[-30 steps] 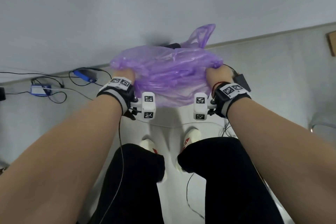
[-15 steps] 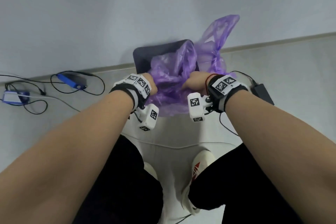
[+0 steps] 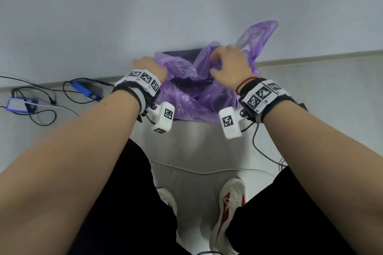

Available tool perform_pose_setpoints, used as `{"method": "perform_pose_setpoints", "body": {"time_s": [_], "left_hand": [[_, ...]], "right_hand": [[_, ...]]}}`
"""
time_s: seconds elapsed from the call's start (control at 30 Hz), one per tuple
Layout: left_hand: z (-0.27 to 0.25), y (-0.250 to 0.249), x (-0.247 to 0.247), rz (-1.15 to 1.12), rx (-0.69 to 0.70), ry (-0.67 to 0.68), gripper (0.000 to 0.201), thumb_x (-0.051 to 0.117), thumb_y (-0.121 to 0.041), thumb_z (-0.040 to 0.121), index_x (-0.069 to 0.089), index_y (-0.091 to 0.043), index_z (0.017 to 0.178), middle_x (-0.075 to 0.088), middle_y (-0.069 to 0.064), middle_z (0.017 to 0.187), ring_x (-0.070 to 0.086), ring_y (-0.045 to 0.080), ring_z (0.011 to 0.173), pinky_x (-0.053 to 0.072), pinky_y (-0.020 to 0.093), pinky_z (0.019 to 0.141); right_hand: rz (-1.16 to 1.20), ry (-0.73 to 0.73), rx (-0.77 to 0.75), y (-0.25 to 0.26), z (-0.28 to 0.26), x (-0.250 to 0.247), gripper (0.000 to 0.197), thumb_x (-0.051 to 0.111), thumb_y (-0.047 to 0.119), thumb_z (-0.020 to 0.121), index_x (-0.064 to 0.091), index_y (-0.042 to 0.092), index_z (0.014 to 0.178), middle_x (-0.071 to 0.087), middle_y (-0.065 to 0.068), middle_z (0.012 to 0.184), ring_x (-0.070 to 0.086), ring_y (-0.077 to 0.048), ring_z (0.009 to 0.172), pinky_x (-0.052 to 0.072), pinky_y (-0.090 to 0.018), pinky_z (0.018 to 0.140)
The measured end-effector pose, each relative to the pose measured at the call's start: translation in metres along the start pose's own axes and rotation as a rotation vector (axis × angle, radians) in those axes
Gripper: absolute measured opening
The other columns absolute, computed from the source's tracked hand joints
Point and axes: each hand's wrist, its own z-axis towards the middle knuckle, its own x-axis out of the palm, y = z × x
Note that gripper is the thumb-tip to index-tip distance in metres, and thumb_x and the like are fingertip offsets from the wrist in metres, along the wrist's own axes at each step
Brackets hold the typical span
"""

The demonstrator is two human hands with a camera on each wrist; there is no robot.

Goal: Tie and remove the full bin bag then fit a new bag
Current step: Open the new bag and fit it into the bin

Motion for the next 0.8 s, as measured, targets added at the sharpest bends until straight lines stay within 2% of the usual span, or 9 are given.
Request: {"method": "perform_pose_setpoints", "body": {"time_s": [0.1,0.2,0.3,0.4,0.5,0.57,0.67,0.73,0.8], "left_hand": [[-0.009,0.001,-0.007,-0.031,-0.006,0.044,0.028,0.062,-0.037,0.083,0.066,-0.009,0.086,0.066,0.014,0.090,0.054,0.024,0.060,0.040,0.030,0.059],[-0.009,0.012,-0.017,-0.163,-0.052,0.062,0.032,0.070,-0.040,0.079,0.063,-0.010,0.088,0.063,0.008,0.080,0.053,0.019,0.057,0.041,0.029,0.060],[-0.015,0.021,-0.021,-0.375,-0.105,0.075,0.038,0.071,-0.044,0.081,0.059,-0.010,0.093,0.059,0.005,0.075,0.055,0.018,0.059,0.044,0.028,0.059],[-0.025,0.016,-0.014,-0.544,-0.145,0.165,0.037,0.075,-0.031,0.076,0.060,-0.001,0.093,0.065,0.012,0.080,0.064,0.024,0.065,0.054,0.032,0.059],[-0.022,0.010,-0.004,-0.770,-0.146,0.223,0.049,0.077,-0.013,0.051,0.069,0.002,0.097,0.074,0.020,0.093,0.074,0.036,0.082,0.060,0.054,0.080],[-0.016,0.006,-0.004,-0.833,-0.109,0.246,0.037,0.073,-0.006,0.059,0.069,-0.001,0.095,0.073,0.018,0.097,0.073,0.036,0.088,0.058,0.053,0.084],[-0.019,-0.002,-0.017,-0.831,-0.073,0.263,0.030,0.066,-0.001,0.065,0.068,-0.002,0.094,0.070,0.022,0.103,0.069,0.043,0.099,0.057,0.056,0.085],[-0.010,-0.003,-0.016,-0.789,-0.055,0.249,0.020,0.065,-0.004,0.066,0.065,-0.007,0.086,0.068,0.020,0.103,0.066,0.044,0.107,0.056,0.057,0.089],[-0.022,-0.010,-0.021,-0.702,-0.044,0.207,0.012,0.065,-0.006,0.077,0.062,-0.012,0.087,0.066,0.015,0.105,0.067,0.037,0.108,0.055,0.050,0.094]], "right_hand": [[-0.013,0.462,-0.152,0.027,-0.013,0.024,0.027,0.053,0.029,0.094,0.071,0.015,0.108,0.071,-0.007,0.111,0.065,-0.027,0.103,0.046,-0.030,0.089],[-0.371,0.828,-0.024,0.019,-0.027,0.051,0.058,0.039,0.055,0.097,0.064,0.010,0.123,0.063,-0.014,0.126,0.060,-0.031,0.114,0.042,-0.035,0.098],[-0.420,0.783,0.037,0.004,-0.027,0.058,0.063,0.034,0.058,0.098,0.058,0.009,0.129,0.060,-0.018,0.130,0.057,-0.033,0.118,0.041,-0.038,0.101],[-0.101,0.551,-0.043,0.017,-0.023,0.054,0.053,0.040,0.051,0.097,0.057,0.016,0.133,0.058,-0.016,0.134,0.055,-0.034,0.122,0.040,-0.037,0.103],[0.191,0.674,0.002,0.038,-0.022,0.050,0.057,0.033,0.058,0.099,0.052,0.022,0.139,0.052,-0.005,0.145,0.048,-0.027,0.132,0.031,-0.036,0.110],[0.310,0.775,0.039,0.043,-0.020,0.049,0.076,0.037,0.074,0.088,0.044,0.026,0.145,0.046,0.000,0.150,0.044,-0.022,0.136,0.028,-0.040,0.116],[0.258,0.861,0.000,0.038,-0.018,0.047,0.106,0.059,0.087,0.060,0.039,0.030,0.147,0.049,0.008,0.145,0.049,-0.016,0.128,0.034,-0.038,0.112],[0.136,0.905,-0.056,0.035,-0.021,0.046,0.105,0.073,0.079,0.054,0.044,0.030,0.142,0.055,0.011,0.136,0.054,-0.014,0.119,0.038,-0.035,0.108],[0.017,0.868,-0.119,0.034,-0.025,0.046,0.080,0.080,0.059,0.064,0.054,0.025,0.131,0.062,0.008,0.122,0.059,-0.016,0.107,0.044,-0.032,0.098]]}}
